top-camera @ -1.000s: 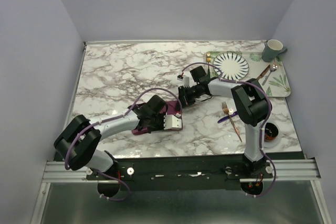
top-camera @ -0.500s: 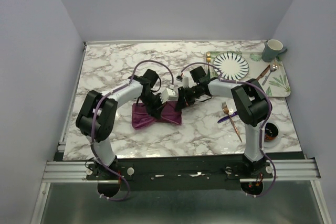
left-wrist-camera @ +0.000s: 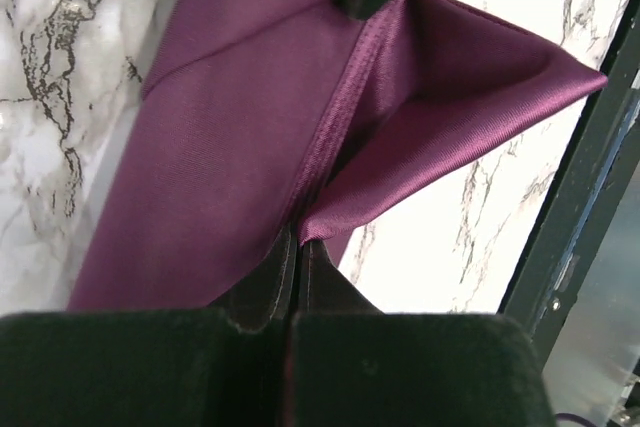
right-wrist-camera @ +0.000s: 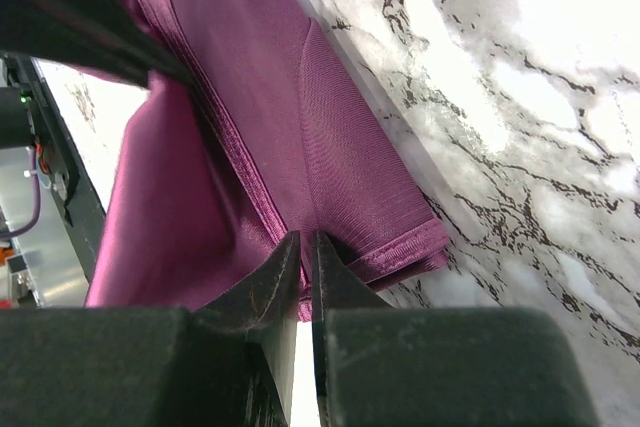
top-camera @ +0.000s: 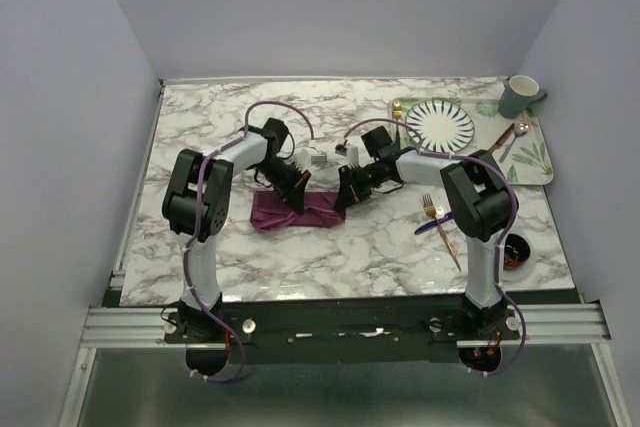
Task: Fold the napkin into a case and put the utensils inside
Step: Pick up the 2/3-rectangle-folded napkin from the center of the board, then fold the 2/3-rectangle-folded napkin at the center of the board.
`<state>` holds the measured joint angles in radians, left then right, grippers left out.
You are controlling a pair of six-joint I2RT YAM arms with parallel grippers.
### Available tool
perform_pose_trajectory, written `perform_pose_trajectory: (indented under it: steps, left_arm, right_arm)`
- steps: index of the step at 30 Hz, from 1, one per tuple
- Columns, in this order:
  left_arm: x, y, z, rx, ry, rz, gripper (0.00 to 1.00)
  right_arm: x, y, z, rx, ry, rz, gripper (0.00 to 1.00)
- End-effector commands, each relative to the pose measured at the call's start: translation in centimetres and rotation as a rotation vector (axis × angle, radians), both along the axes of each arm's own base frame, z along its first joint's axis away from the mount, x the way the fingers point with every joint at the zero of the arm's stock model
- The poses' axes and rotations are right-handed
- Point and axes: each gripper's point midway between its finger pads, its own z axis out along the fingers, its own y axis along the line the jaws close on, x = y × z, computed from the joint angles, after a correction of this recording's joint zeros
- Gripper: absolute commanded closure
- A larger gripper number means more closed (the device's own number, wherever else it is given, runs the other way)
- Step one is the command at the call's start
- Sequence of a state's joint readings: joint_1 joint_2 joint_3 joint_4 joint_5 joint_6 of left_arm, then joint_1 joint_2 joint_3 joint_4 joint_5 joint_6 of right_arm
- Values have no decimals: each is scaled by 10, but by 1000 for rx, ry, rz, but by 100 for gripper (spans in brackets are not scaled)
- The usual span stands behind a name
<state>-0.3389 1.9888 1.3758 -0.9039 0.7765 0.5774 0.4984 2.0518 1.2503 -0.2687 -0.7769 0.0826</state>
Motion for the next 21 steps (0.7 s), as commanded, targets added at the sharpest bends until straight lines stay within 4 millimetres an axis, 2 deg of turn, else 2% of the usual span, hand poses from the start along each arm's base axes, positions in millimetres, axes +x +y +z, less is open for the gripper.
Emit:
perform_pose_trajectory:
  steps: [1,3,6,11,16,21]
  left_arm:
    - [7,-5,-4,-36,71,38,100]
    - [5,-6,-5,-41,86,42,100]
    - [-10,-4,-5,-56,120,41,100]
    - [-46,-4,3,-107,221,62,100]
    - [-80,-7,13,-130,281,71,100]
    - [-69,-13,27,-144,242,107,100]
  right_arm:
    - [-10,-21,-32,-142,12,10,83]
    - [-12,-22,-34,-148,24,13,83]
    - [-12,-22,-33,-147,-2,39,83]
    - [-21,-22,-32,-133,-22,91,85]
    - [-39,-22,-28,-115,-36,152,86]
    - [-49,-20,-24,-95,-39,185,86]
